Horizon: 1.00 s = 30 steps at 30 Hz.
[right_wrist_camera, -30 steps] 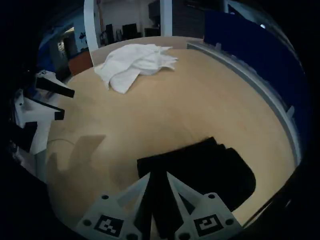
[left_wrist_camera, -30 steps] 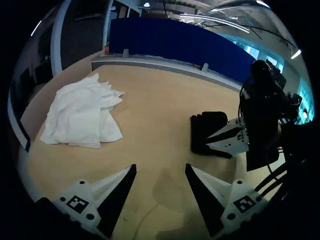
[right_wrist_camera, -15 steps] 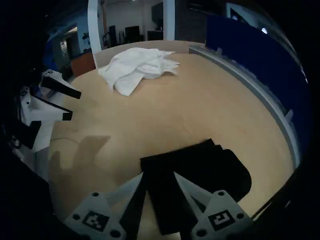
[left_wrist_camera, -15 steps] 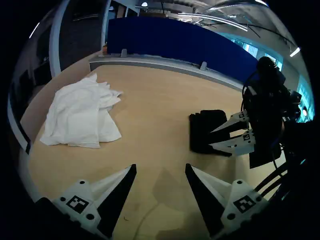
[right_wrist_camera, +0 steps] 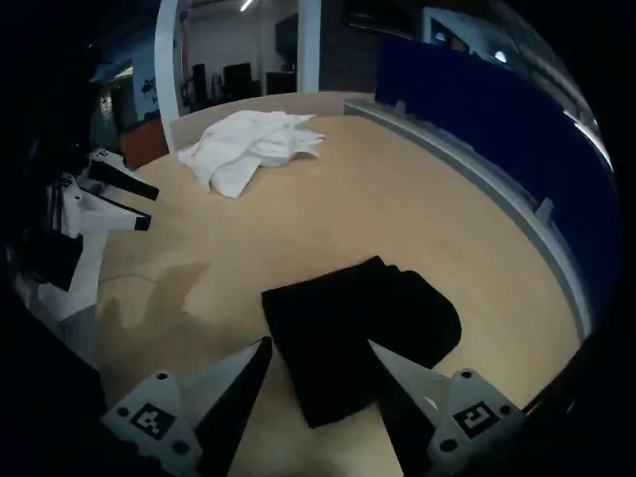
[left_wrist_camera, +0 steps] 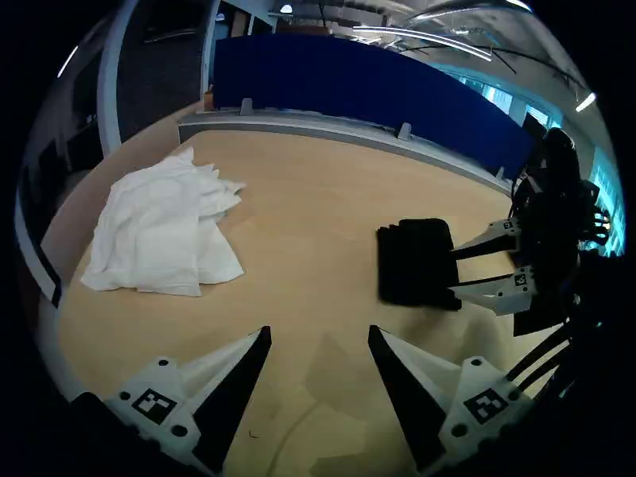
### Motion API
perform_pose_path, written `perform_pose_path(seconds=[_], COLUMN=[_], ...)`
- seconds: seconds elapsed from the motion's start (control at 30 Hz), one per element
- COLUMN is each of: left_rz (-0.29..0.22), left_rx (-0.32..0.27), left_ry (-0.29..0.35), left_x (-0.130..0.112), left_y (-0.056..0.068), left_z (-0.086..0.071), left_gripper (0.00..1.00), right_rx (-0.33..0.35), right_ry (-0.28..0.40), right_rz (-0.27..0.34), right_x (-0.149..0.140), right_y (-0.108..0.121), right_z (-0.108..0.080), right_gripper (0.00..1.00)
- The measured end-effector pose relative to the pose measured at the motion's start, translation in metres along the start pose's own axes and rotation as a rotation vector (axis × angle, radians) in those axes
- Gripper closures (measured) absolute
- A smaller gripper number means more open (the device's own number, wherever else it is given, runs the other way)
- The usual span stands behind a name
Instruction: Fold towel
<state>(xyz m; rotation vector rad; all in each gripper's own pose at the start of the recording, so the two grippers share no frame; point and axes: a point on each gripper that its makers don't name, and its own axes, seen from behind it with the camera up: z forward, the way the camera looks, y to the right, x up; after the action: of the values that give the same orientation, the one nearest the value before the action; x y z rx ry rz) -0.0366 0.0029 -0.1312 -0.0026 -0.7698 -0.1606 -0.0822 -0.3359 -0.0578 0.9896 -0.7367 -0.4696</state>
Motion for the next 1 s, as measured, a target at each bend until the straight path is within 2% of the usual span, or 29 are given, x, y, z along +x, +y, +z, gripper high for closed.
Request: perform_pose_path(seconds=[0.27, 0.37, 0.57, 0.87, 1.0], left_rz=[0.01, 0.011, 0.02, 0.014, 0.014], left_rx=[-0.007, -0.011, -0.013, -0.015, -0.015], left_ry=[0.003, 0.002, 0.003, 0.004, 0.004], left_x=[0.002, 0.002, 0.002, 0.001, 0.001], left_y=[0.004, 0.005, 0.007, 0.007, 0.007], left_z=[-0.001, 0.0, 0.0, -0.001, -0.001], left_gripper=[0.1, 0.1, 0.1, 0.1, 0.1], right_rx=[-0.081, -0.096, -0.122, -0.131, -0.125], right_ry=[-0.036, -0.047, -0.066, -0.096, -0.103], right_rz=[0.104, 0.14, 0.171, 0.228, 0.252], right_x=[-0.039, -0.05, -0.062, -0.082, -0.087], right_y=[0.004, 0.003, 0.0, -0.006, -0.009], right_z=[-0.018, -0.019, -0.017, -0.006, -0.003], right_gripper=[0.17, 0.17, 0.17, 0.4, 0.53])
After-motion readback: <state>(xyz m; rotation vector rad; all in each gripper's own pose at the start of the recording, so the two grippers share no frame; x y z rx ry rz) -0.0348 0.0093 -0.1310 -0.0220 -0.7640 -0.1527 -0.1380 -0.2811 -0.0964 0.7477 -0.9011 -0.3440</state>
